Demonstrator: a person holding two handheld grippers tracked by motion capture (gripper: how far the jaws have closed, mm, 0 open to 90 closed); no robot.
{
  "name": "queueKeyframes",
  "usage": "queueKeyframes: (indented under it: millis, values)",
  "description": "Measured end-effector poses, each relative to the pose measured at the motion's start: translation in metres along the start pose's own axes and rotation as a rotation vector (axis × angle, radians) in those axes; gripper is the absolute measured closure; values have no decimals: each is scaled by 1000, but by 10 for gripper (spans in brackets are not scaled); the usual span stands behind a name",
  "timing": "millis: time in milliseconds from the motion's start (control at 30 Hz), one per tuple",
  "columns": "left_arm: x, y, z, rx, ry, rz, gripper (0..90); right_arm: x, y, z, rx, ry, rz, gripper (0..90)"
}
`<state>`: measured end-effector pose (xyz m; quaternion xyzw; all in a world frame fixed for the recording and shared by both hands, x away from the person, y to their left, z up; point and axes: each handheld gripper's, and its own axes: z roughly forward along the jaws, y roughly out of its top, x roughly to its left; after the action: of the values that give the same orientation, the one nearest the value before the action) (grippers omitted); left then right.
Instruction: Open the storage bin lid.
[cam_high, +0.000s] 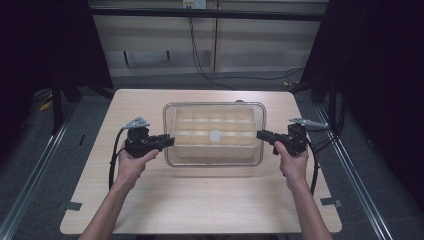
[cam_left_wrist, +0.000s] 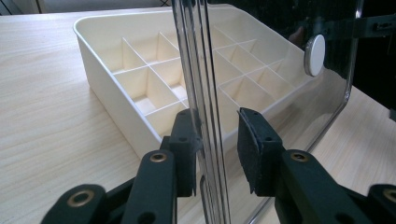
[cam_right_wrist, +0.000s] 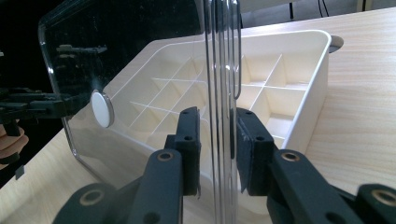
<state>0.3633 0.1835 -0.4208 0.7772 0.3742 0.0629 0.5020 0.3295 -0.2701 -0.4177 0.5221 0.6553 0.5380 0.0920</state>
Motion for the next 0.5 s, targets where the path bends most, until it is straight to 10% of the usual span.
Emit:
queueKeyframes:
  millis: [500]
  values:
    - [-13, 4, -8, 7, -2, 37, 684, 5, -3, -14, -3, 2, -6, 725]
